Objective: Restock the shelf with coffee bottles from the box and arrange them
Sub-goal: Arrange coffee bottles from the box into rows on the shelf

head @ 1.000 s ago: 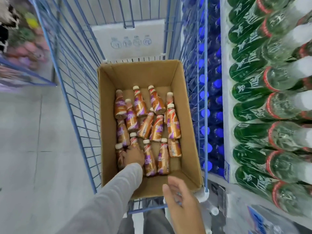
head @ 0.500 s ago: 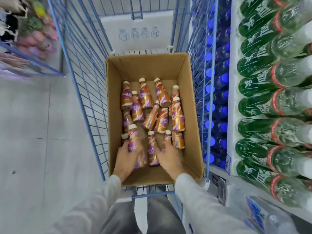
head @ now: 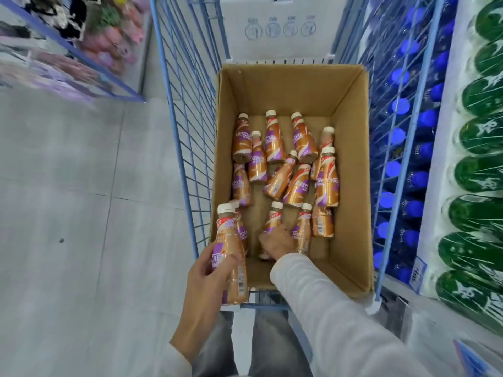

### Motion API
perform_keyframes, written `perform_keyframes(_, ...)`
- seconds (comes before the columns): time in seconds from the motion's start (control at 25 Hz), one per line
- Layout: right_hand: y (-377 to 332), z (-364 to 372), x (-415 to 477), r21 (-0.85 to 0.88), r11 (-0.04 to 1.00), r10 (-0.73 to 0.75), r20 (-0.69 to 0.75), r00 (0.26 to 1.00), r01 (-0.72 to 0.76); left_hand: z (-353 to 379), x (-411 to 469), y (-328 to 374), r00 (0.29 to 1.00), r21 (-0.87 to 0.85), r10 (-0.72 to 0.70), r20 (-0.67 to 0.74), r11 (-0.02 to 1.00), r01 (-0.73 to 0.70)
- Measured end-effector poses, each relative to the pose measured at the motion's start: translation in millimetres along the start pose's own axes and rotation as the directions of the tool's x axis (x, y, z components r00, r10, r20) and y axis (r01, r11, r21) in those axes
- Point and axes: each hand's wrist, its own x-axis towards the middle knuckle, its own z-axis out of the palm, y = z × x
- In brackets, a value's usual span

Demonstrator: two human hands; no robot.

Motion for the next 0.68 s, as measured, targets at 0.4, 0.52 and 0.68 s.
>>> perform_keyframes(0.4,11,-87,-226,0.683,0.638,-0.228,-0.273,0.934,0.356,-52,-80,60,0.928,-0.069,0.261,0.266,0.965,-0.251)
perform_keyframes(0.52,36,-98,-317,0.711,0.488,-0.237,-0.45,0.861,0.506,-67,-115,68,0.856,-0.068,0.328,0.4,0.942,-0.329)
perform_keyframes(0.68,83,-98,-411,0.694,0.34,-0.129,-0.634,0.763,0.634,-75,-175,78,0.714,-0.071,0.399,0.575,0.894,-0.442)
